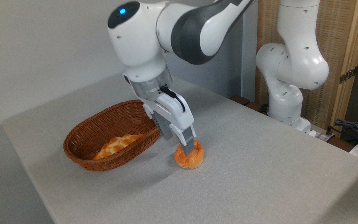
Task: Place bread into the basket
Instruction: 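Lower the gripper over the orange bread roll, then close the gripper fingers around the orange bread roll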
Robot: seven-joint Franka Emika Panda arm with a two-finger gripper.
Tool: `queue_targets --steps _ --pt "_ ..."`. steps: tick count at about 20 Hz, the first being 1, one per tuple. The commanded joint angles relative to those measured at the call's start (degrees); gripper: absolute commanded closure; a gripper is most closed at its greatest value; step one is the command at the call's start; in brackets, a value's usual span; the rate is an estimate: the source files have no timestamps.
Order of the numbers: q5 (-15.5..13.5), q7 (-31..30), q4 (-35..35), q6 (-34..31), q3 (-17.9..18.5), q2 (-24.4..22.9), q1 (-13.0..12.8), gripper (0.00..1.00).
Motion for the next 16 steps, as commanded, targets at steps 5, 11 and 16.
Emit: queue_targets --steps 5,11,16 --pt "0.29 3.01 -6.31 1.72 0.42 -1.05 -0.39 0.0" --pt "0.37 3.19 -6.93 3.14 0.34 -0.52 -0.56 0.0" --pt "0.55 3.19 -6.93 3.31 0.34 0.36 -0.65 0.01"
